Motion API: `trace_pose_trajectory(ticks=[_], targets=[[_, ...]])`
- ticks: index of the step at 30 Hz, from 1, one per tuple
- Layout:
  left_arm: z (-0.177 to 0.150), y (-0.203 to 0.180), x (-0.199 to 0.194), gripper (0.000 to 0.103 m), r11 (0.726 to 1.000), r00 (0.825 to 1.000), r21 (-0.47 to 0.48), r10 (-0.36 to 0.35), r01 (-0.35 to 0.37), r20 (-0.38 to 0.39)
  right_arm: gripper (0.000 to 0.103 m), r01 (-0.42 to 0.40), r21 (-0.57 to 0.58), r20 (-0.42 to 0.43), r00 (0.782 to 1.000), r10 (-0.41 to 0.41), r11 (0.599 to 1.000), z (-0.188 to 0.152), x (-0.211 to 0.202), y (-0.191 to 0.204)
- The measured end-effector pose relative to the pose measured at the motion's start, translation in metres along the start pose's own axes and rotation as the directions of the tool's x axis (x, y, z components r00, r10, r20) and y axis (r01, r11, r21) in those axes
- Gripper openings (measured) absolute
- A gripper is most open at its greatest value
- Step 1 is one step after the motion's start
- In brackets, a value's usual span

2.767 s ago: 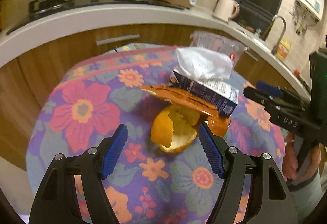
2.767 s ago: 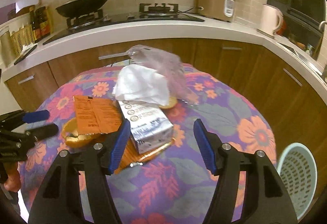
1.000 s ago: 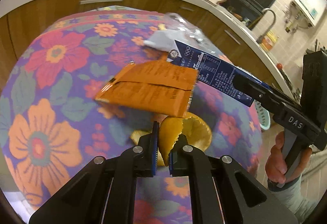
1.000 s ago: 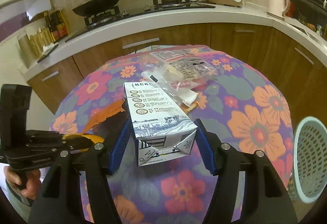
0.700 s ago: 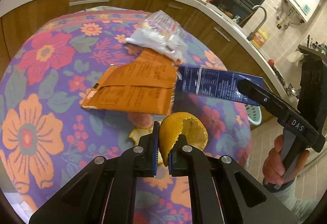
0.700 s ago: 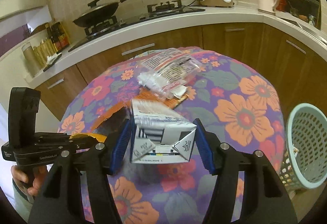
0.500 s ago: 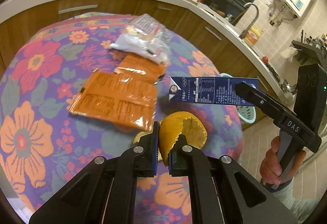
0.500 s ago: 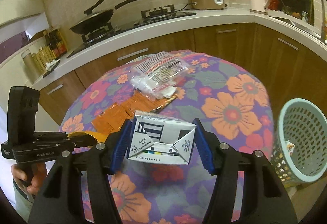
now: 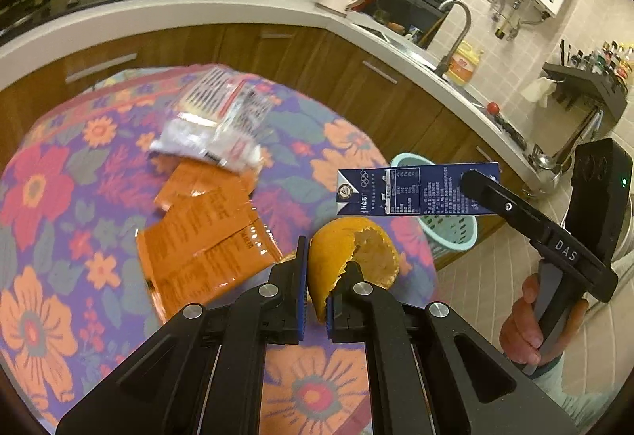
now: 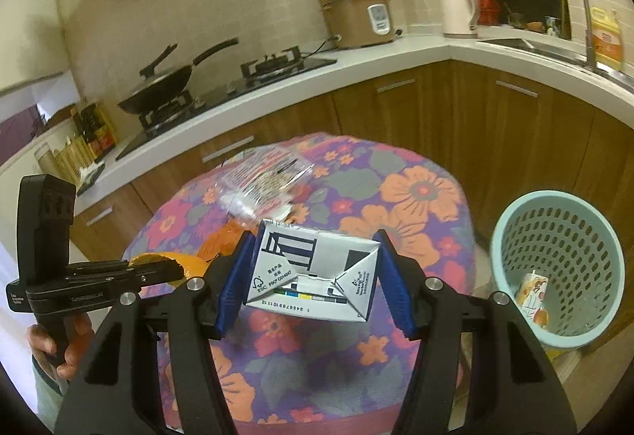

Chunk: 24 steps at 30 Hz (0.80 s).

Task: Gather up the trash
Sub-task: 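Carry the peel and milk carton over the blue basket with both tools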

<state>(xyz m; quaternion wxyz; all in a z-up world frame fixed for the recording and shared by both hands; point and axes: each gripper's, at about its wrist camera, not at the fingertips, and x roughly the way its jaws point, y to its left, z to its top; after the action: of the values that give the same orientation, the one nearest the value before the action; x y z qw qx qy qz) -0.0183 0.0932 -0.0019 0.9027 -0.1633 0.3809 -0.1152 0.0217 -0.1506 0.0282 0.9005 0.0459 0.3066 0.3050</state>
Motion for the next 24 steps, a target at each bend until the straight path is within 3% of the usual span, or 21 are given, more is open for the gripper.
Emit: trace_pose_trajectory(ticks=[9, 14, 24], targets=[[0.035, -0.031, 0.023, 0.005, 0.996, 0.998, 0.065, -0.057, 0.056, 0.019, 0.056, 0.062, 0.042, 0.086, 0.994, -0.065, 0.997, 0.013, -0.019, -0.035], [0.055, -0.059, 0.054, 0.005, 0.990, 0.996, 0.112, -0.090, 0.089, 0.003, 0.056, 0.138, 0.078, 0.120, 0.982, -0.146, 0.987, 0.018, -0.030, -0.070], [0.088, -0.150, 0.151, 0.005, 0.959, 0.986, 0.232, -0.155, 0.165, -0.063, 0.056, 0.319, 0.195, 0.127, 0.930, -0.346, 0.928, 0.006, -0.043, -0.171]])
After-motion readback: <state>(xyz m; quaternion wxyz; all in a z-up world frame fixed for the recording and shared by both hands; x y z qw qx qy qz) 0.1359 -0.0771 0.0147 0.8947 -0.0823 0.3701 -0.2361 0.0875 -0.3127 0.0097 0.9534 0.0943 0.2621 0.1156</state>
